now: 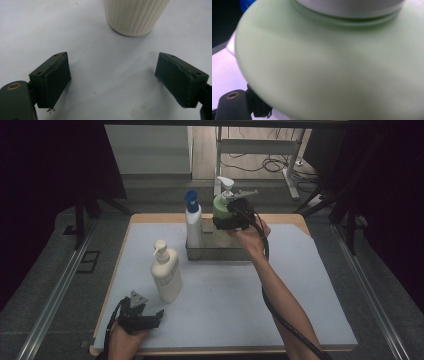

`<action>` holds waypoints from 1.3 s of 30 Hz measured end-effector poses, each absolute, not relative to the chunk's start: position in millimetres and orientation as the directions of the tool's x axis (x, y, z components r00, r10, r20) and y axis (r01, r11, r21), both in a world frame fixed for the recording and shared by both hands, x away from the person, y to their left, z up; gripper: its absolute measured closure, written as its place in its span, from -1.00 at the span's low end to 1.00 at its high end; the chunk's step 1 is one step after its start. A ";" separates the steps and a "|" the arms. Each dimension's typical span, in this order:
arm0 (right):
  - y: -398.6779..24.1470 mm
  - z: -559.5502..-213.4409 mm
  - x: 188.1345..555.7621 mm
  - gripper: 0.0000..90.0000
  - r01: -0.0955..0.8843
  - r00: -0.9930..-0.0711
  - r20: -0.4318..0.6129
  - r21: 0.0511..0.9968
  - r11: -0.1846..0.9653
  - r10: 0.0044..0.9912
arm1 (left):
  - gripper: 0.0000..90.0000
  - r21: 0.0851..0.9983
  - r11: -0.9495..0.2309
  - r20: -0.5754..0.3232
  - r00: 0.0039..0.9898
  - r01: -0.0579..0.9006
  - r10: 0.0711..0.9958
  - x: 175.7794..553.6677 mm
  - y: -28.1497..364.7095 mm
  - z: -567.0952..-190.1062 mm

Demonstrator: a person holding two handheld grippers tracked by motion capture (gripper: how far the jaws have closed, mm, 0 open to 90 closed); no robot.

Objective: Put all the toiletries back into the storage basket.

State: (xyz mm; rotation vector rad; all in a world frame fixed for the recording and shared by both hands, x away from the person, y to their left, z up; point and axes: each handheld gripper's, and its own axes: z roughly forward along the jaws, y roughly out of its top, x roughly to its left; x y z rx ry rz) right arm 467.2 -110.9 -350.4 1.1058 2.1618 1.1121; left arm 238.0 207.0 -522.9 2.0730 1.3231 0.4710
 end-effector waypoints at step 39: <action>-112.8 -400.2 478.1 -0.73 0.506 -0.582 -0.026 0.771 0.387 0.812 | -0.73 0.672 -0.300 -0.033 0.433 0.677 0.901 238.0 207.1 -522.9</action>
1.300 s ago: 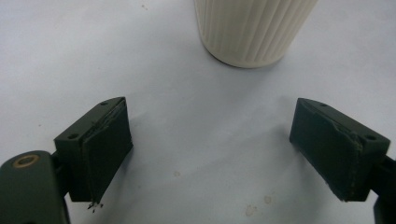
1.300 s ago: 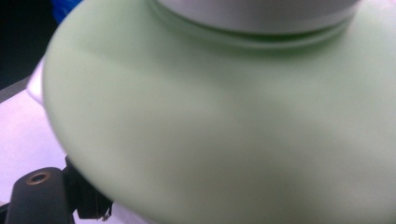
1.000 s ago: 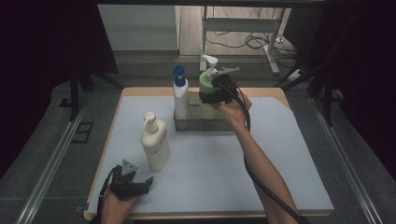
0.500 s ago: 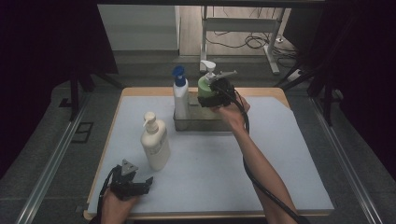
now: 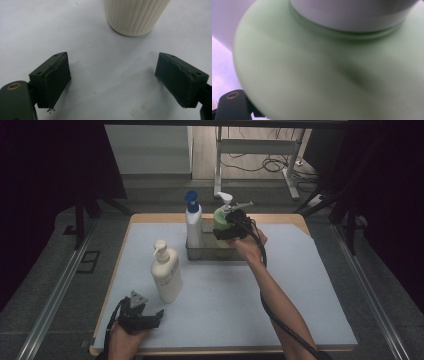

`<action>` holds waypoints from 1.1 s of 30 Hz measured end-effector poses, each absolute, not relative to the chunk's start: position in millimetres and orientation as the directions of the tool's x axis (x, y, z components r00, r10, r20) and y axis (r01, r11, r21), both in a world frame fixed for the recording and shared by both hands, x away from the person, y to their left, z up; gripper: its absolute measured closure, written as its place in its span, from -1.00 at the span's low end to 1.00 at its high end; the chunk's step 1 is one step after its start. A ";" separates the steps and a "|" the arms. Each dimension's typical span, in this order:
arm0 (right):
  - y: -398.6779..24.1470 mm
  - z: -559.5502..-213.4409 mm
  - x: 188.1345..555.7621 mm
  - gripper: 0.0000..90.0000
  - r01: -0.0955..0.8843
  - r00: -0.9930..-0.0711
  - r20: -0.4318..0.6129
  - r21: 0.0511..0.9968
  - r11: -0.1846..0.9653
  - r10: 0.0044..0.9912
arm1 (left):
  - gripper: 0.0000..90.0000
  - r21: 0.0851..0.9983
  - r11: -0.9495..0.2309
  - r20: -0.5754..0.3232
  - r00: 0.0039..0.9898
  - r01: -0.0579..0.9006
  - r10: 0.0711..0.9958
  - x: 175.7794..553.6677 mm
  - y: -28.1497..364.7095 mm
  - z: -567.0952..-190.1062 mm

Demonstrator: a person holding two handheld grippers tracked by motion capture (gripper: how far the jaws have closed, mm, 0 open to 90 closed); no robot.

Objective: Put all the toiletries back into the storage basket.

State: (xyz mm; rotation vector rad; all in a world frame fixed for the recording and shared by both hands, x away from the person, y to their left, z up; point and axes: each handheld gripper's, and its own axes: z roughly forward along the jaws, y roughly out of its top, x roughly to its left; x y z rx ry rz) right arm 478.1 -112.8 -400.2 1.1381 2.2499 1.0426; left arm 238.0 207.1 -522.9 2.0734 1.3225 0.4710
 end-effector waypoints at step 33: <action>-116.7 -416.5 480.0 -0.75 0.503 -0.607 -0.001 0.773 0.386 0.794 | -0.73 0.671 -0.302 -0.032 0.433 0.677 0.901 237.9 207.0 -522.8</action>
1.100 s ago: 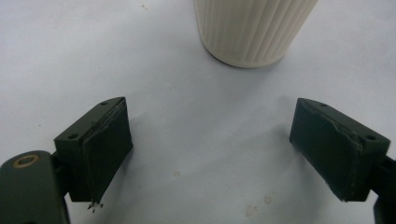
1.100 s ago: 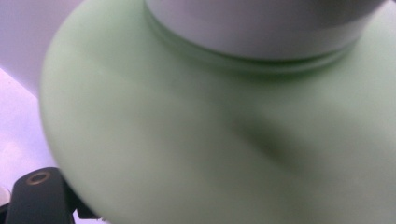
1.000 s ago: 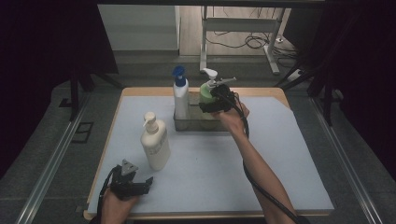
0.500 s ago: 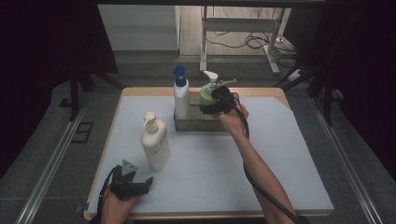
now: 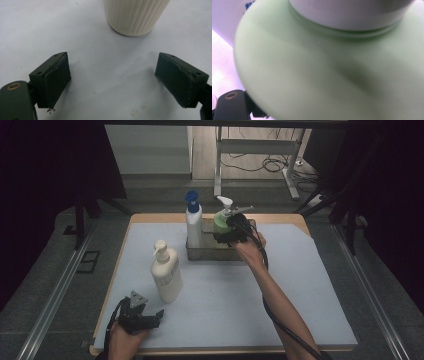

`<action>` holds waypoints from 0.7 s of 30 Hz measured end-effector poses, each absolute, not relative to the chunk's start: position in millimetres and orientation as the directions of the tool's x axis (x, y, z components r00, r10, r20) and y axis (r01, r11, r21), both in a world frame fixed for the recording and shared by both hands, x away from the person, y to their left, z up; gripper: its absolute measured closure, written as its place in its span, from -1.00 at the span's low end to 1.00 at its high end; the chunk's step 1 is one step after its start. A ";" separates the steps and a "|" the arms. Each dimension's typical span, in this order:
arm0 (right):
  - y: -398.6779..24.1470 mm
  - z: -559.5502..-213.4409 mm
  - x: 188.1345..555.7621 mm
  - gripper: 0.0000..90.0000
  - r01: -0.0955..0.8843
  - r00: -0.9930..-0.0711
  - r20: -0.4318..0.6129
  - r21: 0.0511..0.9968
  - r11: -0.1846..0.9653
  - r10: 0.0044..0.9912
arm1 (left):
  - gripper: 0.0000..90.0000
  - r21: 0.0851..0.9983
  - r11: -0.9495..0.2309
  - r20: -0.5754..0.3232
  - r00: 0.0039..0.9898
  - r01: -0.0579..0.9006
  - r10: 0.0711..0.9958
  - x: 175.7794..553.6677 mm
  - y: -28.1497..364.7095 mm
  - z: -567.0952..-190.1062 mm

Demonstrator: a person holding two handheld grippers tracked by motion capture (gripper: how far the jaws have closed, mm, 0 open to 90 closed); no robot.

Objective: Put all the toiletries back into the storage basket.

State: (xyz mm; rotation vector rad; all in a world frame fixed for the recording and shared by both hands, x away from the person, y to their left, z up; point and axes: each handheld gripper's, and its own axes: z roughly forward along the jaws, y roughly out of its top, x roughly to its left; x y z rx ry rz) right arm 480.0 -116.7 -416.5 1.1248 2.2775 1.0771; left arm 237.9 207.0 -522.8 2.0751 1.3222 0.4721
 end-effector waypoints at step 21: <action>-140.1 -405.2 459.6 -0.76 0.491 -0.616 0.027 0.795 0.357 0.787 | -0.73 0.672 -0.301 -0.033 0.433 0.676 0.901 237.9 206.8 -522.9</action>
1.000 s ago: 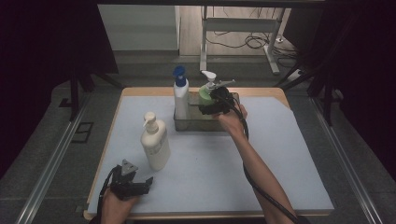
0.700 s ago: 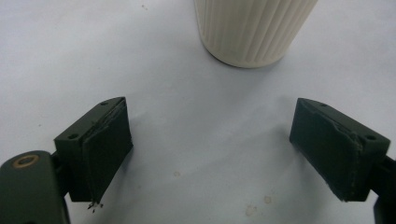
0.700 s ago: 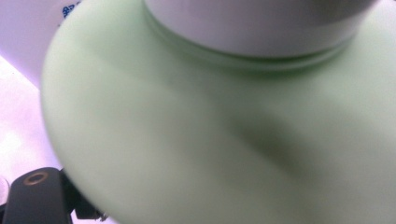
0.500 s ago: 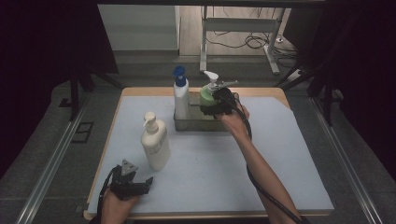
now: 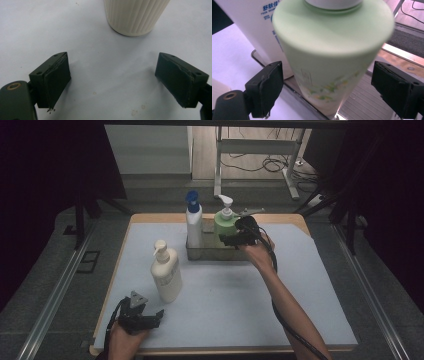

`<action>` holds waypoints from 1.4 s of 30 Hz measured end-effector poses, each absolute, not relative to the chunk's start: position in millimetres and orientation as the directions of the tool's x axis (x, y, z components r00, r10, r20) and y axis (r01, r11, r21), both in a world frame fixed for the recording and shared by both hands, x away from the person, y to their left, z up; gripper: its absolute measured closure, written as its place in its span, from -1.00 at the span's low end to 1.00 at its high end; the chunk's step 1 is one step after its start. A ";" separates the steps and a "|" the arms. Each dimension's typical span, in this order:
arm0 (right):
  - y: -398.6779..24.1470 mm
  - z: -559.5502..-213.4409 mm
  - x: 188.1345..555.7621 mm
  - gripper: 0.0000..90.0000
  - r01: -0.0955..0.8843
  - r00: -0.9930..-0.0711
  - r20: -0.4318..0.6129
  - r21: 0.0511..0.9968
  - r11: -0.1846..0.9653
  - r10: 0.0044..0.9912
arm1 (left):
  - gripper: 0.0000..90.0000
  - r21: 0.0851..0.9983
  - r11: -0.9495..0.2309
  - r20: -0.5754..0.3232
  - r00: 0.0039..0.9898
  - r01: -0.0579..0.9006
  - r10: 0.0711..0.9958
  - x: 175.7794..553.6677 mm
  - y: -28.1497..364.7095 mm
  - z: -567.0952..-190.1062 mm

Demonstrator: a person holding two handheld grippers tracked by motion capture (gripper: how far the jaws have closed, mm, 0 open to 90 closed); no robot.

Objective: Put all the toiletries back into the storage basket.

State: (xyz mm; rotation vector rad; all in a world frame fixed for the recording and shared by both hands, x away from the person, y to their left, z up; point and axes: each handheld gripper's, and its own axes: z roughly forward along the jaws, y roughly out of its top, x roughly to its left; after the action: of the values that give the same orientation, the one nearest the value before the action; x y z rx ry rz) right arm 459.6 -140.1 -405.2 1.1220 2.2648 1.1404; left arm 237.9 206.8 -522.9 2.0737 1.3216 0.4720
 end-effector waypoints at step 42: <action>-172.9 -432.4 483.7 0.83 0.643 -0.493 0.004 0.676 0.360 0.870 | -0.73 0.672 -0.301 -0.032 0.433 0.677 0.901 237.9 206.9 -522.9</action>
State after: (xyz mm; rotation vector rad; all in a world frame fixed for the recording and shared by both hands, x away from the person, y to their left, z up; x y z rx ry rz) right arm 483.7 -172.9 -432.4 1.3275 2.2723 0.8881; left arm 237.9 206.9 -522.9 2.0744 1.3231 0.4725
